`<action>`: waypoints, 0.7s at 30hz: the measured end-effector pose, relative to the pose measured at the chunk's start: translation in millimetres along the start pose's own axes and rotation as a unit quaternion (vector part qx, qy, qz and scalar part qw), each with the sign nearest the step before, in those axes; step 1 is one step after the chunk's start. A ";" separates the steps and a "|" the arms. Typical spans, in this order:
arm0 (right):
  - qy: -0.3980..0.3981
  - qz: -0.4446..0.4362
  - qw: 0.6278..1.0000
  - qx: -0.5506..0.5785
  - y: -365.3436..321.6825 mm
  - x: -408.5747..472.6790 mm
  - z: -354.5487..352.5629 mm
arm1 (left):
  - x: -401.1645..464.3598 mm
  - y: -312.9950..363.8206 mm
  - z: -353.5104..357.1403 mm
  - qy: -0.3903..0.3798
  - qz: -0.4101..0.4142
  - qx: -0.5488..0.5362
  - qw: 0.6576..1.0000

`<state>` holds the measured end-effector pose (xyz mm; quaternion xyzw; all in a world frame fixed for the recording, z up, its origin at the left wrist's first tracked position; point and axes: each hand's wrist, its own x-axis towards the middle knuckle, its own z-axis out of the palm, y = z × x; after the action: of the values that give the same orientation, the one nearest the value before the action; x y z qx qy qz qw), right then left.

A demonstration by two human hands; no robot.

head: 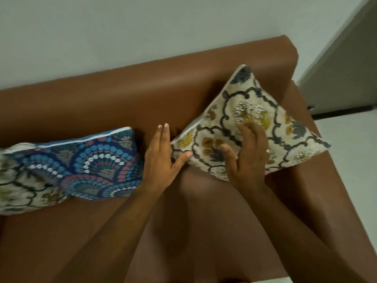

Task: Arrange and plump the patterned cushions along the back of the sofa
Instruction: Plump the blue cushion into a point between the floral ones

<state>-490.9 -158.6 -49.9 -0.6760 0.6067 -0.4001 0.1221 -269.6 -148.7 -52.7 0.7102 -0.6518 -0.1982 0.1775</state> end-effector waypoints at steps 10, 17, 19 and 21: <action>-0.277 0.110 0.951 0.084 -148.8 -49.5 151.5 | -49.9 -195.3 -126.1 0.054 -0.018 0.207 0.977; -0.298 0.282 0.856 0.315 -115.7 -83.5 279.1 | 16.2 -301.7 -171.8 -0.128 0.036 0.354 0.926; -0.272 0.284 0.847 0.357 -129.8 -93.8 294.8 | 27.5 -319.0 -168.3 -0.110 0.059 0.341 0.932; -0.227 0.278 0.851 0.382 -144.6 -102.8 300.9 | 32.3 -327.4 -164.8 -0.087 0.063 0.316 0.943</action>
<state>-173.3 -126.8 -191.7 -0.4508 0.5241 -0.3851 0.6114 97.3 -153.4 -80.0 0.6670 -0.7374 -0.0316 -0.1017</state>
